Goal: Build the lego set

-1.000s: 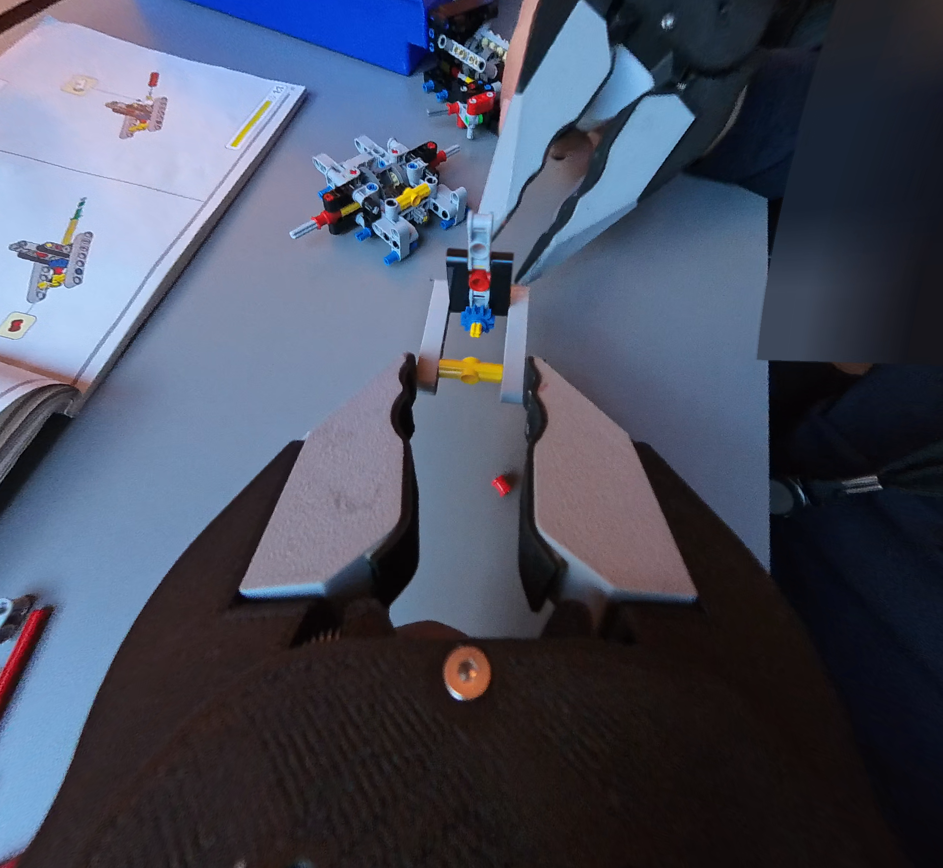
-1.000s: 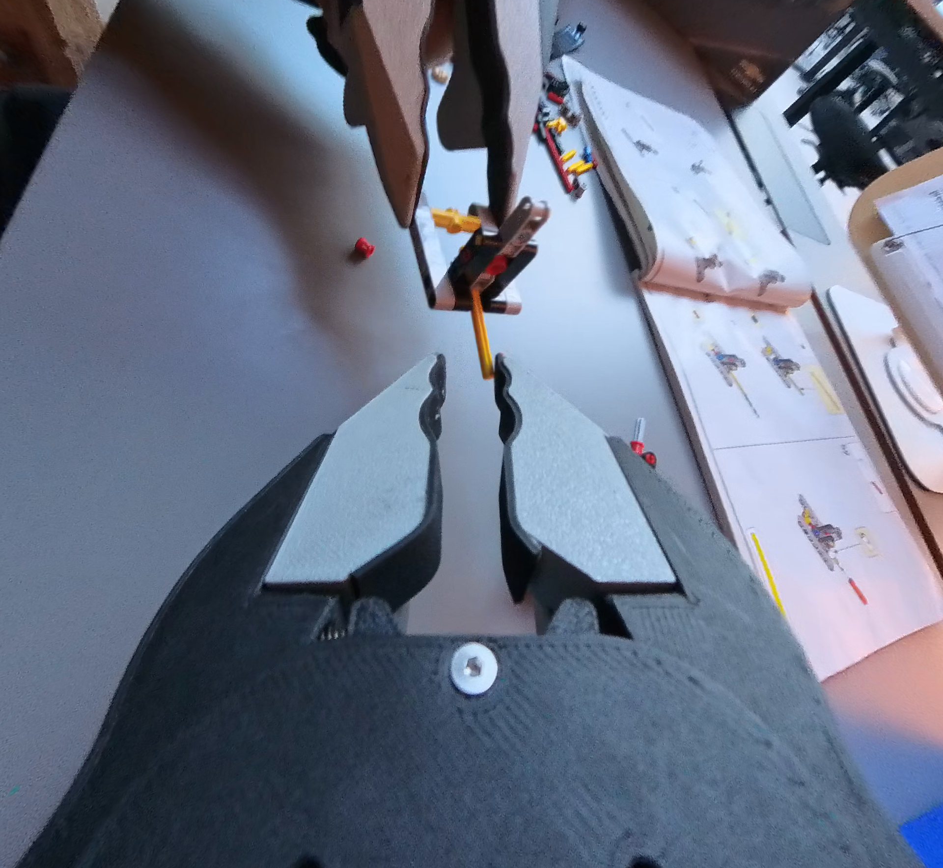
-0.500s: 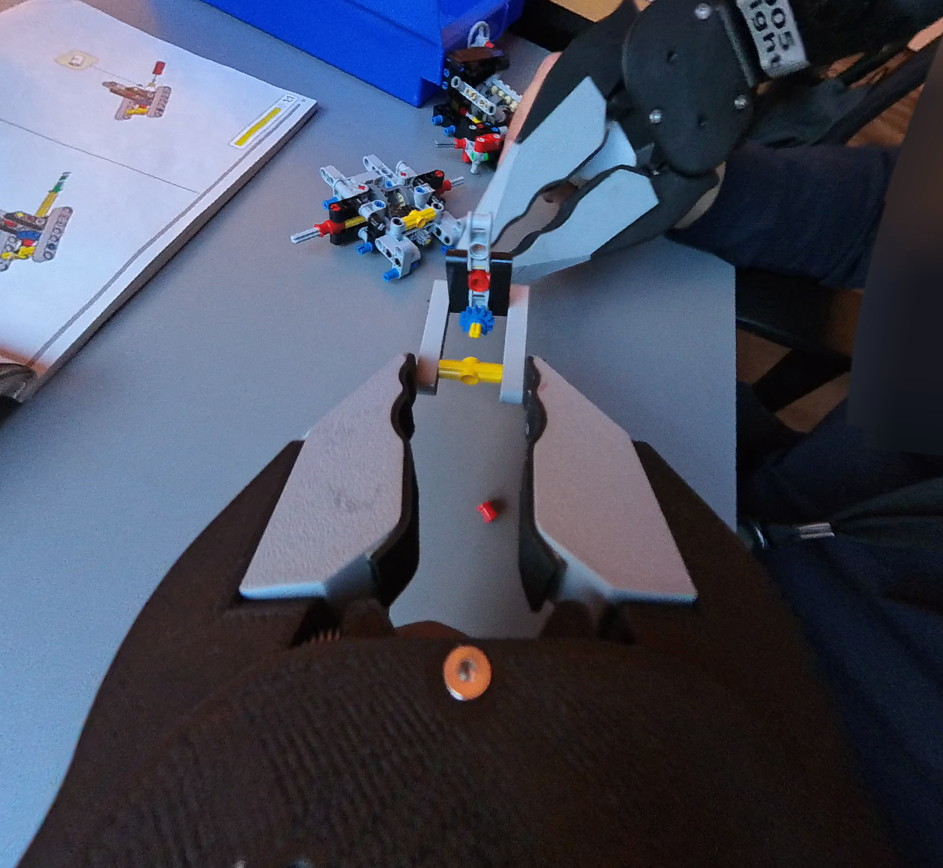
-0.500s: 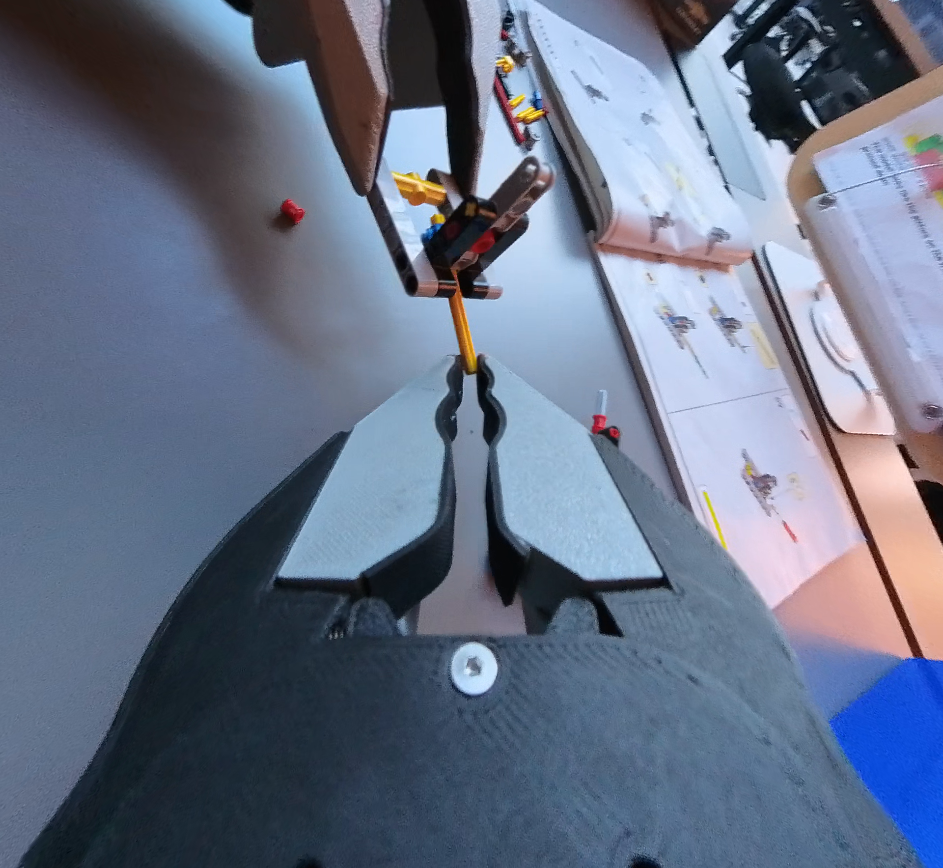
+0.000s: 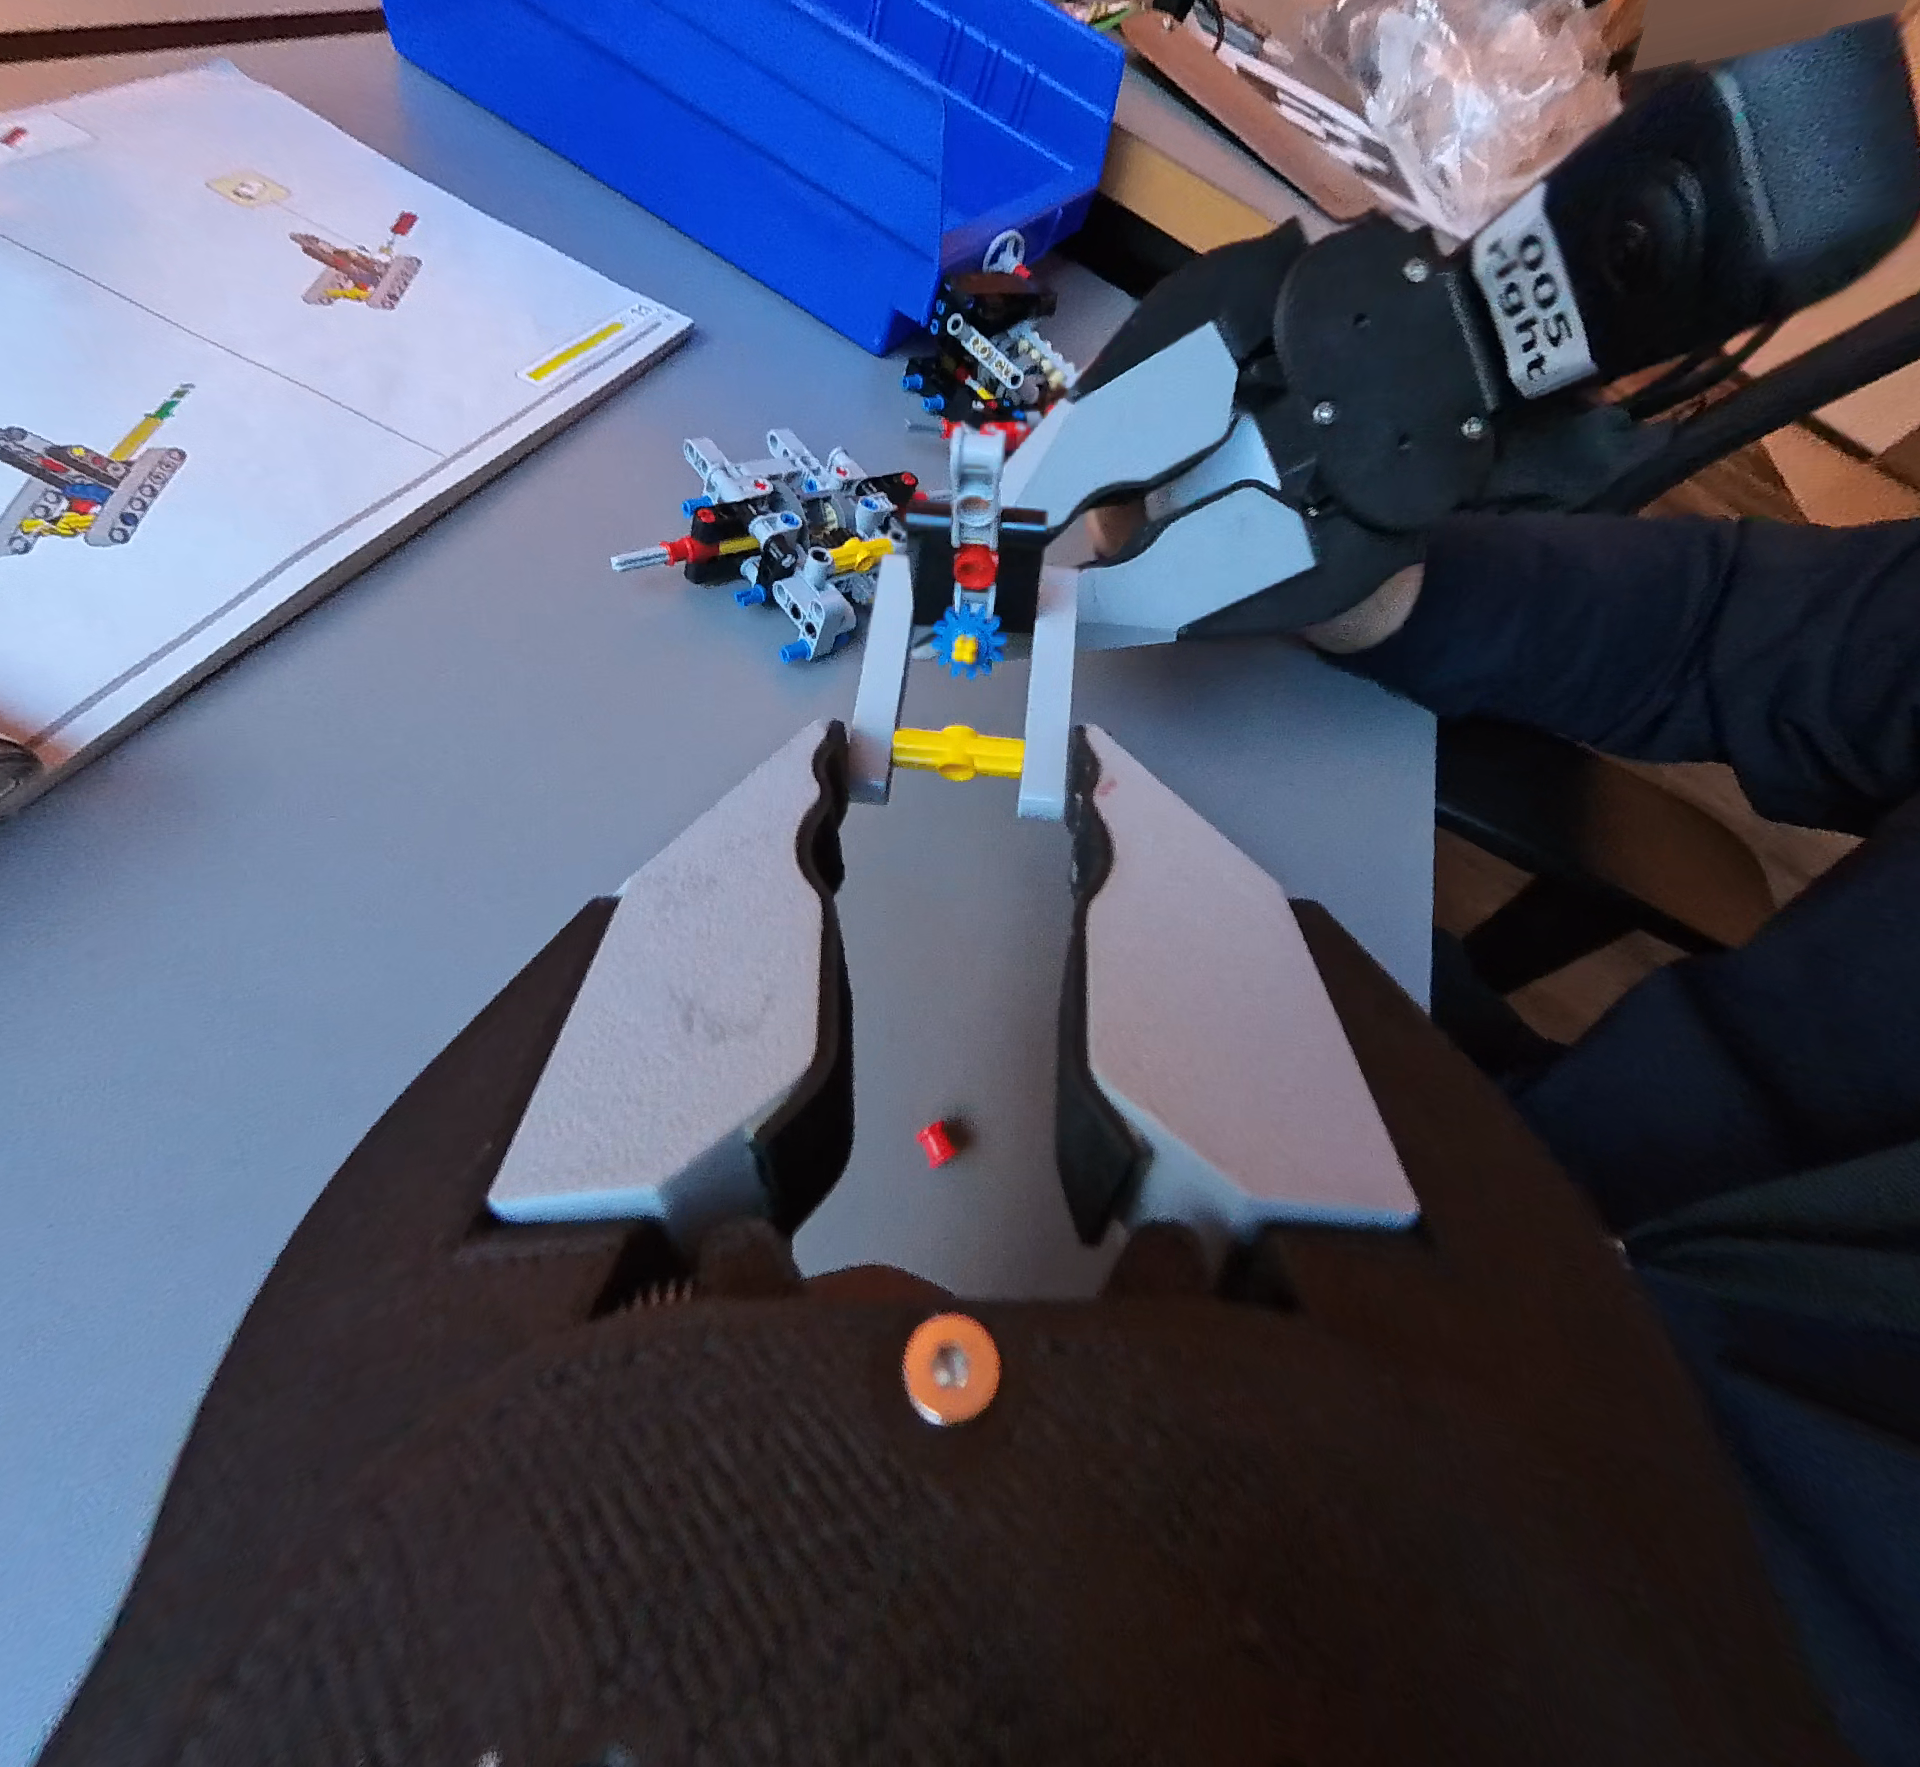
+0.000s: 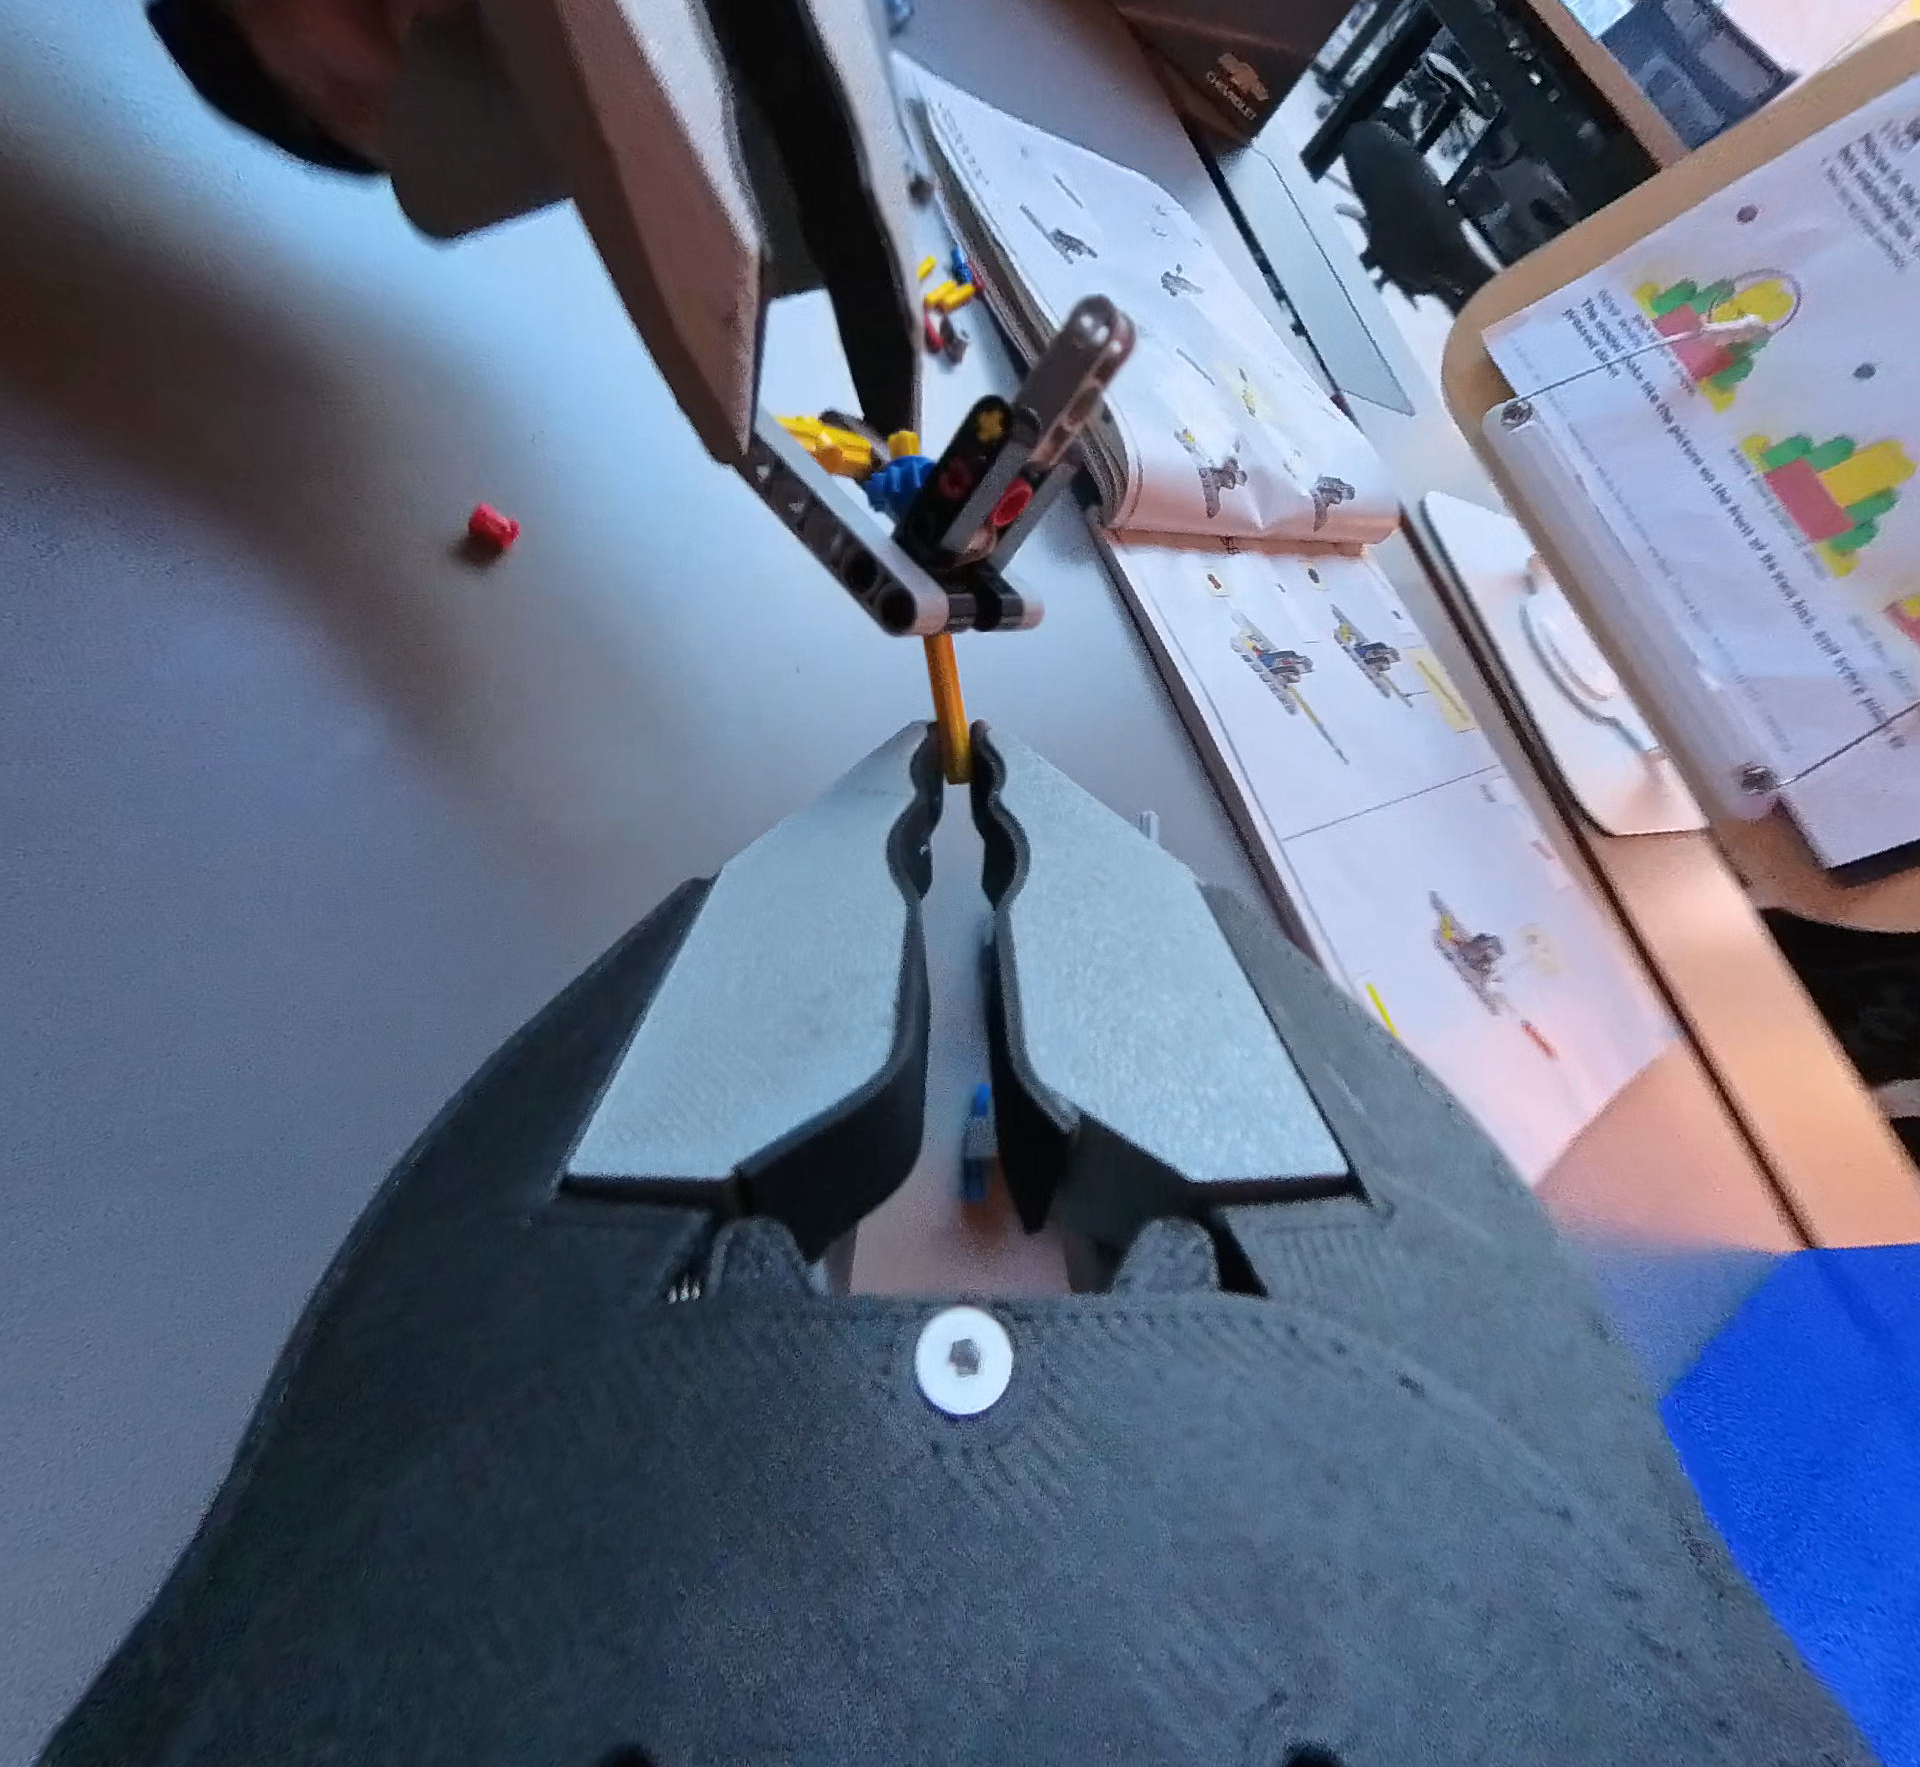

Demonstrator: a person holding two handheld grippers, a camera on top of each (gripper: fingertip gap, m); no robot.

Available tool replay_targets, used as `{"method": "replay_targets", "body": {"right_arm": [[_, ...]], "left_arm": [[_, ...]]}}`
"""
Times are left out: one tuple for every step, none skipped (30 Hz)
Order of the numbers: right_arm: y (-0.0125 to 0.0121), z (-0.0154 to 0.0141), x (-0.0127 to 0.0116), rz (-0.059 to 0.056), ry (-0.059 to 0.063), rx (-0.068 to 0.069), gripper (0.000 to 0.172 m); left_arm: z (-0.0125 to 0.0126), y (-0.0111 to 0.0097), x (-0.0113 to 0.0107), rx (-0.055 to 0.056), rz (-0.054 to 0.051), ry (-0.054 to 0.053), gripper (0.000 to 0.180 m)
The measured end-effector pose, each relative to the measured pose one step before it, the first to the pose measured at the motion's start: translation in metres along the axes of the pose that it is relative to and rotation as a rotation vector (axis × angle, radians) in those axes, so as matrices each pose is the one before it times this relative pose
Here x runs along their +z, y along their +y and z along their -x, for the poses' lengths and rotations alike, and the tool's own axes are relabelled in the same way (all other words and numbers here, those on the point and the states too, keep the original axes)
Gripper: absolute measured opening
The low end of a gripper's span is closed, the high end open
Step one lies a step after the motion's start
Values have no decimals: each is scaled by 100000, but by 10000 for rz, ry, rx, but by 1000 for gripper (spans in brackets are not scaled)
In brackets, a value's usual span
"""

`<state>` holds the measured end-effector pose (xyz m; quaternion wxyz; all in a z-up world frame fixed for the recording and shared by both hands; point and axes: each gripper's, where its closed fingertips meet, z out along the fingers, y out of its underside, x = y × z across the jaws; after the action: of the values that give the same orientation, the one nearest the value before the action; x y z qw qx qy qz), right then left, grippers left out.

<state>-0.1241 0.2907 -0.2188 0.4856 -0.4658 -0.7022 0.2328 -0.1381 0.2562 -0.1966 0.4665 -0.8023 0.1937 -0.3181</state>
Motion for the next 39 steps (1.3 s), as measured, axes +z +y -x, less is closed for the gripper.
{"method": "replay_targets", "body": {"right_arm": [[-207,29,60,-161,-151,431,1],[-152,95,87,-121,-165,362,1],[-90,95,116,-89,-127,273,1],[-84,107,101,-91,-93,183,0],[-91,40,90,-99,-37,155,0],[-147,77,69,-140,-74,199,0],[-179,159,81,-170,-173,277,0],[-147,219,99,-161,-266,342,1],[-29,218,101,-107,-326,351,1],[-11,282,94,-89,-393,301,5],[48,277,56,-47,-398,244,12],[159,46,-20,56,-247,184,12],[82,-35,-128,23,-153,76,12],[72,29,-150,-21,-152,-16,11],[209,89,-102,74,-167,-5,9],[260,142,-40,136,-185,28,8],[126,188,13,78,-172,3,8],[52,165,42,36,-112,-40,9],[103,84,100,80,-34,-54,9],[175,112,120,138,-43,-67,7],[220,131,134,170,-64,-82,6],[247,73,112,179,-27,-84,5],[190,45,81,136,4,-74,2],[92,115,60,61,-56,-63,2],[133,136,59,87,-94,-28,2],[238,121,94,161,-119,26,1],[396,167,179,270,-174,63,1],[475,212,248,339,-218,83,1],[450,201,290,338,-217,91,1],[436,82,274,334,-148,110,1],[425,100,223,316,-162,123,1],[432,230,151,292,-238,110,5],[303,273,24,162,-228,88,11],[29,221,-162,-68,-171,70,15],[212,254,-234,-2,-229,81,17],[209,122,-282,-20,-190,112,19],[214,-151,-324,-25,-34,126,21],[113,-377,-321,-68,106,129,25],[-83,-338,-315,-166,78,130,31]], "left_arm": [[-45,-96,93,-6,-130,-29,40],[9,-116,92,-19,-141,-59,40],[12,-142,58,-7,-148,-61,40],[18,-157,30,9,-129,-57,40],[7,-151,-1,33,-103,-56,40],[-25,-165,-11,48,-92,-37,40],[-51,-189,-36,79,-74,-31,40],[-25,-120,-12,121,-6,-50,40],[30,59,13,166,115,-80,40],[115,135,20,214,145,-133,40],[108,109,-9,225,110,-126,39],[127,209,18,217,162,-123,39],[86,303,18,218,216,-81,39],[108,372,33,195,263,-72,39],[67,352,43,191,232,-57,39],[21,316,48,133,223,-26,39],[-41,107,20,105,85,-10,39],[-137,-4,11,49,21,51,40],[-161,-24,25,11,12,64,40],[-121,16,18,23,37,47,39],[-86,31,-17,31,46,27,39],[-98,4,-17,39,19,36,39],[-42,51,-38,6,38,18,39],[-65,73,-5,-5,47,49,39],[-64,177,49,-23,94,63,39],[-41,362,120,-16,188,81,39],[-21,458,169,-48,236,102,39],[-52,420,176,-68,174,128,39],[44,389,208,-50,129,71,39],[87,350,203,-20,81,35,39],[43,270,169,-47,52,58,39],[44,133,92,-52,1,34,39],[73,48,19,15,-1,-7,39],[42,-43,-40,67,-14,-12,39],[119,-27,-62,104,20,-77,39],[95,33,-46,109,71,-51,39],[-3,75,-5,79,85,19,39],[-81,51,25,43,56,59,39],[-120,52,55,11,55,77,39]]}}
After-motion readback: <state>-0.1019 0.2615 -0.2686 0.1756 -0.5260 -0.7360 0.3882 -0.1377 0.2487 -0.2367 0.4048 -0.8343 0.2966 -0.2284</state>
